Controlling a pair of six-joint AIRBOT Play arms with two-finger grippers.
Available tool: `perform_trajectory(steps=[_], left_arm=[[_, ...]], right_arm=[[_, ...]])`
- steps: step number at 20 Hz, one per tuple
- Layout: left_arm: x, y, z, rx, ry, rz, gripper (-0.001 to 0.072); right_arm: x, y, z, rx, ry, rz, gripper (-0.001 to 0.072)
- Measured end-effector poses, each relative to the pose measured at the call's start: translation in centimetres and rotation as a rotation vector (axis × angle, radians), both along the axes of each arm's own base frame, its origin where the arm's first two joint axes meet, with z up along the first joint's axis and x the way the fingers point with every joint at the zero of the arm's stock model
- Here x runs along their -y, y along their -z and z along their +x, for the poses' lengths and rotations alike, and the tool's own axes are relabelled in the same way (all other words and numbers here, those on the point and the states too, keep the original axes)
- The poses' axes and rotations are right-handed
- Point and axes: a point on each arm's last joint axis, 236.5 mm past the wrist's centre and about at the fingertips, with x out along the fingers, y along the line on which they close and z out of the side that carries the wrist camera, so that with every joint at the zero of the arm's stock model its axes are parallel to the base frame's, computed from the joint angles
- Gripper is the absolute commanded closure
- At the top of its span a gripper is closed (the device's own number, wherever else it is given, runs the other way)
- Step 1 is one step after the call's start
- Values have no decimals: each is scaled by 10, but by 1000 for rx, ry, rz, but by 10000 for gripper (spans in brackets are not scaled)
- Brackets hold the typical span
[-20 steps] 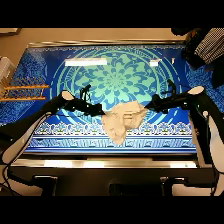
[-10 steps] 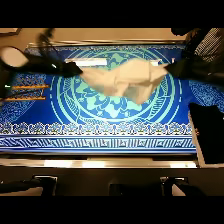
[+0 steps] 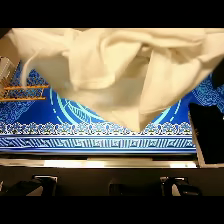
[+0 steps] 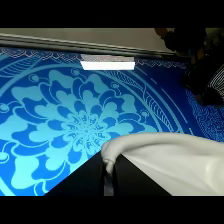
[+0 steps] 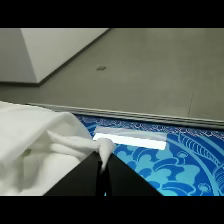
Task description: Fold the clothes and pants, and hang the long-sleeved shirts on hangers.
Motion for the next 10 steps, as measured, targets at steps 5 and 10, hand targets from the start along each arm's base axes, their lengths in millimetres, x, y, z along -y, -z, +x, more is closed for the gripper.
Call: perform_trajectory(steps=[5, 10], left_arm=[[-5, 35, -5, -136, -31, 1, 687], [5, 165, 37, -474, -31, 36, 686]], right_arm=[[0, 38, 10, -223, 0, 117, 682], [4, 171, 84, -773, -13, 202, 682]])
